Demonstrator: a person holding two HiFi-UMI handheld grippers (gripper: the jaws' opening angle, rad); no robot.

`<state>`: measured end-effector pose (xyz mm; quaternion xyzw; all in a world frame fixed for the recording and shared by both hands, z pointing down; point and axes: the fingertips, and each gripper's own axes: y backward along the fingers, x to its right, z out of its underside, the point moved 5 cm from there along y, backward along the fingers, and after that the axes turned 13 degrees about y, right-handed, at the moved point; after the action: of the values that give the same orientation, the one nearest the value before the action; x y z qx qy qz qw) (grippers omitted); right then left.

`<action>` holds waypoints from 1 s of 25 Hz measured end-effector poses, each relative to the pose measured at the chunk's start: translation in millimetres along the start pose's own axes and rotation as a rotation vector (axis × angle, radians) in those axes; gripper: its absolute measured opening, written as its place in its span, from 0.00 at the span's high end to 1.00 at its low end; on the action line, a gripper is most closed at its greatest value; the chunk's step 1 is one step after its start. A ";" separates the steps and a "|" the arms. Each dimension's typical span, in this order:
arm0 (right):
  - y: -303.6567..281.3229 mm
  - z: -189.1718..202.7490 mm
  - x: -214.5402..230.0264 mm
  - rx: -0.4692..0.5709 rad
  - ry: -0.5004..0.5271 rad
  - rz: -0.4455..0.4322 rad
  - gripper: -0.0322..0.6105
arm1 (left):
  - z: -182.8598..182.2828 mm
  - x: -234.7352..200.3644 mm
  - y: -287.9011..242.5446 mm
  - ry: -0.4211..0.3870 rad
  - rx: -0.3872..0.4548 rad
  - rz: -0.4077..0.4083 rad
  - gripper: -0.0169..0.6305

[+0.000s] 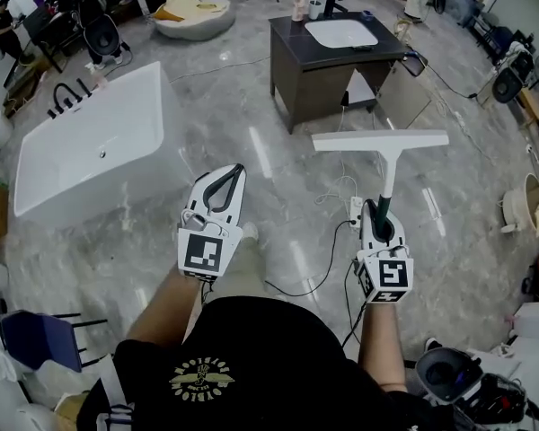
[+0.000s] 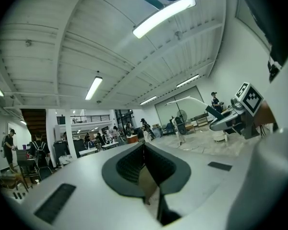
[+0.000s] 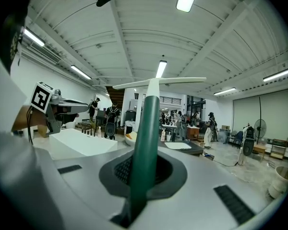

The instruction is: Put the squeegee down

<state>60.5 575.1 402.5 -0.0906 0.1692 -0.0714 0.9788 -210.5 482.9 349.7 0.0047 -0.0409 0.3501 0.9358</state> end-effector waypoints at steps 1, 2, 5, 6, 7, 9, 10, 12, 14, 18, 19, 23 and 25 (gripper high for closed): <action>-6.2 -0.2 1.0 0.002 0.003 -0.001 0.91 | 1.7 -2.9 -6.1 0.000 -0.001 0.000 0.94; -13.2 -0.8 2.1 0.004 0.006 -0.001 0.91 | 3.5 -6.2 -13.0 0.001 -0.005 0.001 0.94; -39.5 -4.8 4.8 0.002 0.010 0.000 0.91 | 7.0 -19.1 -38.4 0.001 0.003 0.015 0.94; -49.6 -6.4 5.8 0.000 0.011 -0.002 0.91 | 8.0 -24.2 -47.9 0.001 0.005 0.019 0.94; -60.1 -7.9 7.3 -0.003 0.012 -0.004 0.91 | 9.3 -29.8 -57.6 0.004 0.002 0.022 0.94; -81.8 -11.3 11.2 -0.008 0.013 -0.008 0.91 | 10.7 -42.1 -77.3 0.008 -0.003 0.026 0.94; -93.0 -13.2 13.2 -0.009 0.013 -0.009 0.91 | 10.6 -48.7 -87.0 0.008 0.003 0.029 0.94; -115.7 -16.5 16.6 -0.009 0.011 -0.011 0.91 | 11.5 -63.0 -105.2 0.012 0.013 0.030 0.94; -138.4 -17.7 18.5 -0.011 0.005 -0.013 0.91 | 14.7 -78.2 -121.7 0.015 0.003 0.028 0.94; -182.4 -23.6 19.3 -0.017 0.001 -0.026 0.91 | 20.0 -109.0 -152.7 0.015 -0.008 0.030 0.94; -193.1 -27.0 19.7 -0.016 0.000 -0.028 0.91 | 20.8 -116.5 -160.7 0.017 -0.007 0.031 0.94; -233.0 -39.0 22.8 -0.016 -0.007 -0.026 0.91 | 24.8 -144.8 -190.6 0.013 -0.016 0.042 0.94; -251.9 -40.1 24.9 -0.020 -0.002 -0.025 0.91 | 26.9 -158.7 -204.6 0.004 -0.009 0.045 0.94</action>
<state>42.4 319.5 408.2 -0.1027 0.1680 -0.0818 0.9770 -197.6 223.5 367.9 -0.0012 -0.0408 0.3709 0.9278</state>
